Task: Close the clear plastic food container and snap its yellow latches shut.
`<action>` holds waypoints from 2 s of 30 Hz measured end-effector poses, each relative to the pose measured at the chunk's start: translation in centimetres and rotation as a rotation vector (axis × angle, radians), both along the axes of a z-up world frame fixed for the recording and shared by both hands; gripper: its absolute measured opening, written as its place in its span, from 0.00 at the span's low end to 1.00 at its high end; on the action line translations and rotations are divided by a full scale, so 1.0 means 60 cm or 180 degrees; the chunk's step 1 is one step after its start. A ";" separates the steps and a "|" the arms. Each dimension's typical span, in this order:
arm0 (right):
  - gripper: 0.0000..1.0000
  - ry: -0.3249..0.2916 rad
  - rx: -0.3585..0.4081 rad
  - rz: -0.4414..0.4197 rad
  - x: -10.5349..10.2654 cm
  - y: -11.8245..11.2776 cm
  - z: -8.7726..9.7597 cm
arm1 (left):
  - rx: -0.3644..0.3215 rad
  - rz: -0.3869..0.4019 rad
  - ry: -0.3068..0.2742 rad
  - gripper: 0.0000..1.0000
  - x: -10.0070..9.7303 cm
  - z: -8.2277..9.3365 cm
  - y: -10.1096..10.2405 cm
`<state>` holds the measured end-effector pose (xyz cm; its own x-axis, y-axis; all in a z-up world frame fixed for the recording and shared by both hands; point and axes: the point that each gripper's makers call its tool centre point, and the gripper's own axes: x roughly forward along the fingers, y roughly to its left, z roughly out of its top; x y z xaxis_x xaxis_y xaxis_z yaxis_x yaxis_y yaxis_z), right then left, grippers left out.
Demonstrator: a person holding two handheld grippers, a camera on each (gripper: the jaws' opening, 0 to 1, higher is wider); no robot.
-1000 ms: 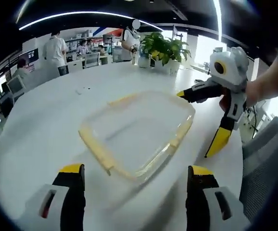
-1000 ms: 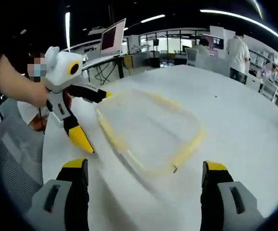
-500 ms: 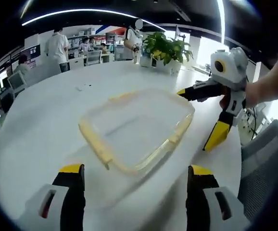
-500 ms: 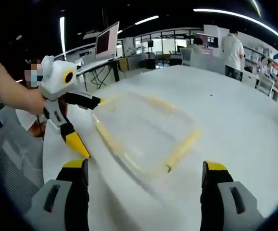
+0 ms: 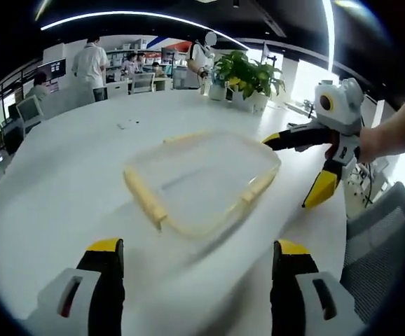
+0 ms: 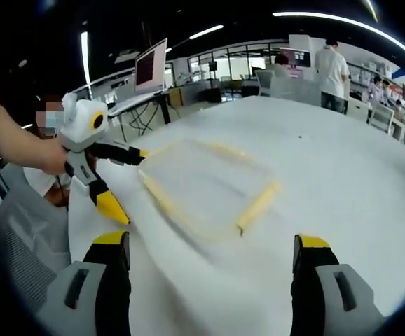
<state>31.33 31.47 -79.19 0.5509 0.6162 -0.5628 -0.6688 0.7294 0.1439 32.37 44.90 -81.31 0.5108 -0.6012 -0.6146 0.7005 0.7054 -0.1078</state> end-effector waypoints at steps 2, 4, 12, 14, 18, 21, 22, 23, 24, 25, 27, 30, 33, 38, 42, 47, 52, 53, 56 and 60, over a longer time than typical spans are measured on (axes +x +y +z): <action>0.95 0.0028 -0.0034 -0.0055 -0.006 -0.007 0.001 | -0.0027 0.0101 0.0097 0.84 -0.007 -0.002 0.006; 0.95 0.0000 -0.0004 -0.0084 -0.013 -0.010 0.010 | -0.0050 0.0117 0.0096 0.84 -0.014 0.003 0.009; 0.92 0.0034 0.0087 -0.0285 -0.037 -0.031 0.022 | -0.0075 0.0228 0.0138 0.84 -0.040 0.010 0.033; 0.92 0.0052 0.0117 -0.0350 -0.042 -0.038 0.026 | -0.0124 0.0292 0.0170 0.83 -0.045 0.014 0.043; 0.91 0.0040 0.0172 -0.0430 -0.051 -0.045 0.037 | -0.0140 0.0380 0.0180 0.82 -0.057 0.020 0.058; 0.90 0.0071 0.0258 -0.0514 -0.063 -0.048 0.044 | -0.0075 0.0430 0.0168 0.81 -0.068 0.020 0.071; 0.90 0.0081 0.0262 -0.0520 -0.067 -0.049 0.044 | -0.0115 0.0476 0.0175 0.81 -0.071 0.023 0.075; 0.90 0.0084 0.0257 -0.0518 -0.071 -0.050 0.044 | -0.0158 0.0506 0.0194 0.81 -0.074 0.026 0.076; 0.90 0.0087 0.0245 -0.0516 -0.077 -0.050 0.044 | -0.0186 0.0527 0.0191 0.82 -0.078 0.030 0.078; 0.90 0.0094 0.0234 -0.0512 -0.081 -0.050 0.043 | -0.0190 0.0530 0.0187 0.81 -0.082 0.032 0.080; 0.90 0.0099 0.0241 -0.0518 -0.088 -0.051 0.045 | -0.0190 0.0533 0.0187 0.82 -0.090 0.034 0.082; 0.91 0.0105 0.0286 -0.0570 -0.100 -0.049 0.053 | -0.0174 0.0618 0.0239 0.82 -0.098 0.034 0.095; 0.91 0.0085 0.0329 -0.0604 -0.109 -0.049 0.061 | -0.0201 0.0696 0.0226 0.81 -0.100 0.038 0.104; 0.92 0.0103 0.0394 -0.0676 -0.122 -0.050 0.063 | -0.0152 0.0716 0.0250 0.81 -0.114 0.036 0.113; 0.92 0.0142 0.0454 -0.0739 -0.135 -0.054 0.066 | -0.0164 0.0721 0.0222 0.80 -0.126 0.042 0.115; 0.92 0.0128 0.0498 -0.0757 -0.146 -0.057 0.075 | -0.0211 0.0768 0.0239 0.80 -0.138 0.052 0.123; 0.93 0.0153 0.0555 -0.0833 -0.160 -0.059 0.081 | -0.0241 0.0850 0.0246 0.78 -0.148 0.065 0.144; 0.92 0.0155 0.0557 -0.0828 -0.163 -0.058 0.081 | -0.0251 0.0864 0.0236 0.78 -0.150 0.067 0.147; 0.92 0.0140 0.0548 -0.0793 -0.174 -0.052 0.082 | -0.0227 0.0898 0.0222 0.78 -0.160 0.067 0.158; 0.92 0.0113 0.0510 -0.0743 -0.188 -0.048 0.083 | -0.0244 0.0914 0.0283 0.77 -0.177 0.062 0.164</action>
